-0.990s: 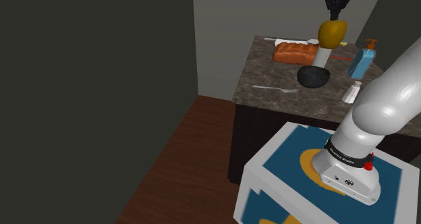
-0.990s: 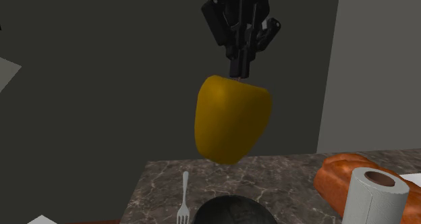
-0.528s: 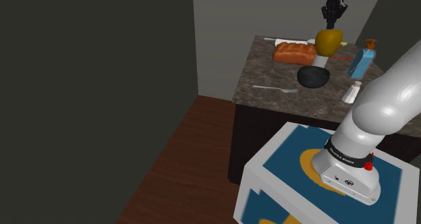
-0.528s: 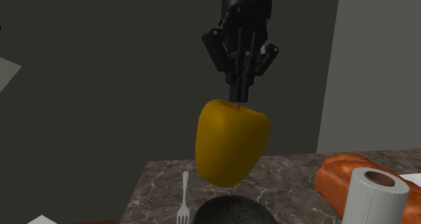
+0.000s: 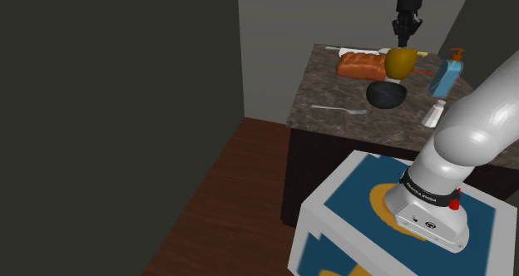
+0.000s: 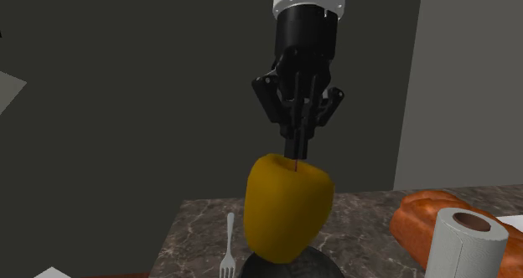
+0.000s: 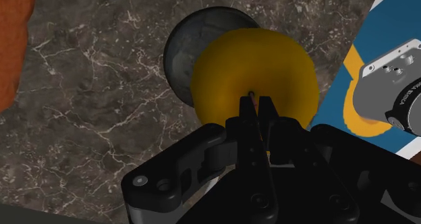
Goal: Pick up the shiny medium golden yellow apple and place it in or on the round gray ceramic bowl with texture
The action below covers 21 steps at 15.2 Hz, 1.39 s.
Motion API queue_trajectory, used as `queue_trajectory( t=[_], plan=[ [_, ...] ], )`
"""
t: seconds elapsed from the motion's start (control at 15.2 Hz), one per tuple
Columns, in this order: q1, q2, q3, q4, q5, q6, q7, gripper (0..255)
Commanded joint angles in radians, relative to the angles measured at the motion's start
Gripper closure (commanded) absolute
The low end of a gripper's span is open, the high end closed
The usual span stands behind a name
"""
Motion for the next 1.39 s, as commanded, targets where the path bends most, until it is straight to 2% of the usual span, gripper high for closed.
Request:
queue_trajectory(
  t=[0.0,0.46,0.92,0.99,1.32],
  plan=[
    [-0.002,-0.005,-0.001,-0.032,-0.004,0.029,0.007,255],
    [-0.005,0.004,-0.014,-0.114,-0.006,0.116,0.017,255],
    [-0.005,0.004,-0.014,-0.114,-0.006,0.116,0.017,255],
    [-0.005,0.004,-0.014,-0.114,-0.006,0.116,0.017,0],
    [-0.005,0.003,-0.014,-0.114,-0.006,0.116,0.017,0]
  ],
)
